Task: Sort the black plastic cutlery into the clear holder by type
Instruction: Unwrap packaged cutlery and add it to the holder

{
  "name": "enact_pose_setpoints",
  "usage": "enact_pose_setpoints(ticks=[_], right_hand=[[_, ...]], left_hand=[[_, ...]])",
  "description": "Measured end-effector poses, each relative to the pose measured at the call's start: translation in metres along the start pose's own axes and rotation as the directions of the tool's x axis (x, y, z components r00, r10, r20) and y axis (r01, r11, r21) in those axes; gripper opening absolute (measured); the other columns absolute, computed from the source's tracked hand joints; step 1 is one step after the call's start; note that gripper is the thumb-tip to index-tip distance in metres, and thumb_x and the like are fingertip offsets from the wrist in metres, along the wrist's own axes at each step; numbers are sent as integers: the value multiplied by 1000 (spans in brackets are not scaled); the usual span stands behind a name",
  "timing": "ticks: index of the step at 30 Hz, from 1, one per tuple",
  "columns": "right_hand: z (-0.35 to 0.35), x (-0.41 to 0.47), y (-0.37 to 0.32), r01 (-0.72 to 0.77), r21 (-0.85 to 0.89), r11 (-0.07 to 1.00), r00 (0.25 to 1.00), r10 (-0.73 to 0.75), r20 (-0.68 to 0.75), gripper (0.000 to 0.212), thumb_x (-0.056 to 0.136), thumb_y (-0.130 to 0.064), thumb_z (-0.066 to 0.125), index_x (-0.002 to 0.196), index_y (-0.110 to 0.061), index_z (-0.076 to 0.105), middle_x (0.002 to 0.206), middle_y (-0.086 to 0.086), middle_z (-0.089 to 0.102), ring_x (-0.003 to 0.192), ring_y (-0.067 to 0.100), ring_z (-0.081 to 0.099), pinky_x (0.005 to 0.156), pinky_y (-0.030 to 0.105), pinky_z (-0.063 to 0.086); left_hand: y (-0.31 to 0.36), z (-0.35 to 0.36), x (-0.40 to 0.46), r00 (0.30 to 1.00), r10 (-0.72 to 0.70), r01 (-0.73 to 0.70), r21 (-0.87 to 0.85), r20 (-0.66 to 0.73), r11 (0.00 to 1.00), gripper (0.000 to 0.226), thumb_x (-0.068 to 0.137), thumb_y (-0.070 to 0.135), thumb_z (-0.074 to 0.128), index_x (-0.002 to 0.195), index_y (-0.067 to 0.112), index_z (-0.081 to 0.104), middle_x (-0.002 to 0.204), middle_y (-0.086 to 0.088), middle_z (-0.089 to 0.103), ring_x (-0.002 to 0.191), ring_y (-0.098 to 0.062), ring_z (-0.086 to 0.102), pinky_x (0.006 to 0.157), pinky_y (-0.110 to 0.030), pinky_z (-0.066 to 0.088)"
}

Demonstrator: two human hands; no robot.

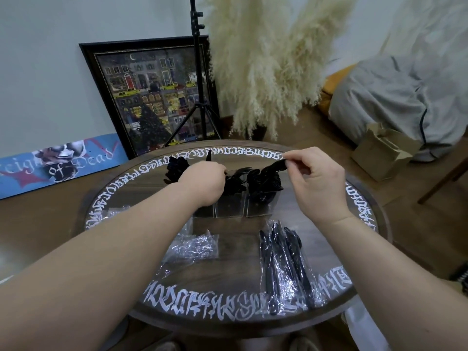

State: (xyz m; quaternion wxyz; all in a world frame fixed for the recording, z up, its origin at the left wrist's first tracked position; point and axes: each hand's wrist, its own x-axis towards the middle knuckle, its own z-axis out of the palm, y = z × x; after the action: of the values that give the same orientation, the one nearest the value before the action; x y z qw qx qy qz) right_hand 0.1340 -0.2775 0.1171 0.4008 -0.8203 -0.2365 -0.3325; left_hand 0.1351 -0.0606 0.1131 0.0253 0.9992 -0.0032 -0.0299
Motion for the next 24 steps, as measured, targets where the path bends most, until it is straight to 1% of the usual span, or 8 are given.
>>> enact_pose_setpoints(ticks=[2,5,7,9,11,15,20,24], right_hand=[[-3,7,2,16,-13,1000,1000,-16,-15,14,85,-1,63,93,-7,72,87,3,67,80,0,54,77,4,41],[-10,27,5,46,-59,997,996,-50,-80,14,85,-2,62,93,-5,72,88,6,69,81,2,55,79,1,37],[-14,44,7,54,-88,995,990,-65,-129,14,85,-4,60,93,-5,72,88,8,69,80,7,57,77,1,36],[-15,58,11,64,-110,992,984,-81,-160,14,85,-6,59,92,-5,72,87,9,69,80,11,57,75,-1,35],[-11,68,17,67,-120,991,984,-85,-159,15,85,-7,59,92,-6,72,88,8,69,81,11,59,75,3,37],[9,68,29,86,-135,987,991,-98,-87,15,86,-8,58,91,-8,73,87,6,70,79,19,64,74,24,48],[33,58,32,123,-118,985,992,-118,43,15,86,-8,59,90,-9,73,84,7,69,75,22,64,70,33,51],[47,46,33,118,-174,978,969,-76,234,16,88,-10,58,94,-11,73,89,7,68,81,28,65,72,37,51]], left_hand=[[3,5,2,1000,-1,1,-45,-6,999,36,100,27,35,124,8,54,126,-12,58,114,-31,53,92,-43,47],[13,3,3,992,52,-70,-158,-111,985,52,100,41,36,144,13,36,149,-5,37,138,-24,31,110,-42,33],[21,4,5,982,131,-155,-186,-135,970,62,98,50,38,150,20,24,156,0,24,144,-18,19,115,-38,24],[26,8,10,977,183,-202,-202,-110,958,69,94,58,40,151,24,20,158,3,20,145,-16,16,116,-37,21],[29,13,14,980,188,-198,-218,-63,956,73,91,63,41,151,25,22,158,4,21,144,-17,20,116,-38,24],[27,20,14,981,178,-191,-233,-78,954,58,93,55,46,142,26,39,145,3,43,129,-19,44,104,-38,39],[20,24,13,973,173,-207,-248,-151,947,45,97,44,45,139,28,45,137,1,49,124,-19,47,99,-37,42],[18,29,15,974,158,-194,-232,-163,953,43,99,42,40,141,34,42,131,1,48,121,-20,45,95,-35,42]])
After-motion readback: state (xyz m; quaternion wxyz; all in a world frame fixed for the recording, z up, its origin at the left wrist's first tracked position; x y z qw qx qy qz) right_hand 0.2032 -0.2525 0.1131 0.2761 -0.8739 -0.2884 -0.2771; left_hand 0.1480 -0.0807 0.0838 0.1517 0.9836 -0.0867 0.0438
